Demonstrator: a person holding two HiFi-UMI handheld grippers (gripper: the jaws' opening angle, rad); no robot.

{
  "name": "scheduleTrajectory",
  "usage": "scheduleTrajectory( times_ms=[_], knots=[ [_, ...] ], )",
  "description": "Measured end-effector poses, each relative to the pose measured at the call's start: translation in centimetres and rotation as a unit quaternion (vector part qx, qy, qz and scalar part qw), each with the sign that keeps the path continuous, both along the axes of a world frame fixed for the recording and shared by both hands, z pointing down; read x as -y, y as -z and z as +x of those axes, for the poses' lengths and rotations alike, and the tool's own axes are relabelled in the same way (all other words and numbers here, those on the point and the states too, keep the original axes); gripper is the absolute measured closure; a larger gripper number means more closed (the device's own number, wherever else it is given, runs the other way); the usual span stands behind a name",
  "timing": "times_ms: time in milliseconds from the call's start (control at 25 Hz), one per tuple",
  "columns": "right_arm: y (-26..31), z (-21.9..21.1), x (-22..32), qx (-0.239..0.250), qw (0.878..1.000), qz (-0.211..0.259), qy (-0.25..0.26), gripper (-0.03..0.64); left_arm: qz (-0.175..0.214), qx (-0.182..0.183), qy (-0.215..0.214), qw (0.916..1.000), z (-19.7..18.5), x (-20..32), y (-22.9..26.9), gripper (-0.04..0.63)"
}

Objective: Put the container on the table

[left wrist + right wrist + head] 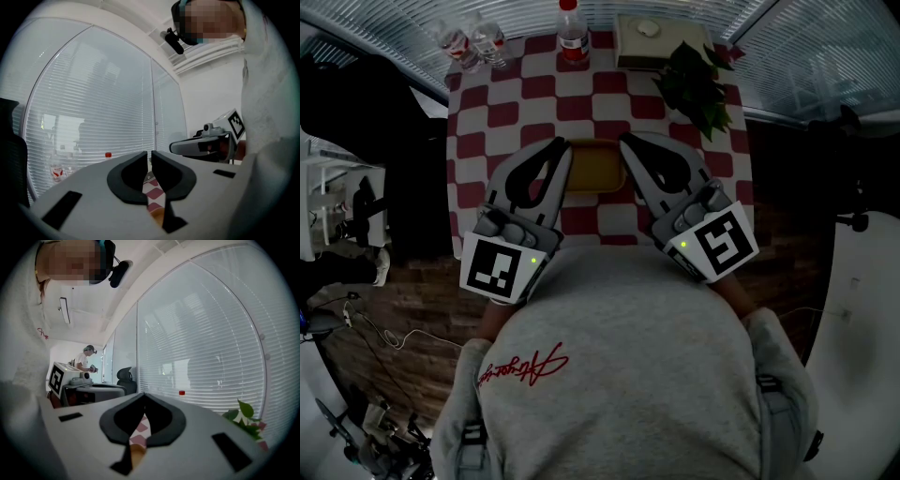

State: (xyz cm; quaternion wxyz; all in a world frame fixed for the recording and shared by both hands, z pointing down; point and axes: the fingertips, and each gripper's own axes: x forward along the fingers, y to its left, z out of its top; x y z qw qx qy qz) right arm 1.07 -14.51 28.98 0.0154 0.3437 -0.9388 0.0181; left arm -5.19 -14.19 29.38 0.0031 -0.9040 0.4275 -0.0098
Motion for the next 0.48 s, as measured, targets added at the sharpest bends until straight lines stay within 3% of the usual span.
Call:
scheduleTrajectory(
  times_ms=[480],
  knots=[
    [-0.02, -0.17, -0.08, -0.009, 1.000, 0.005, 0.001, 0.606, 0.000, 0.000, 0.002, 1.0000, -0.17, -0.12, 0.13, 0.558]
  ],
)
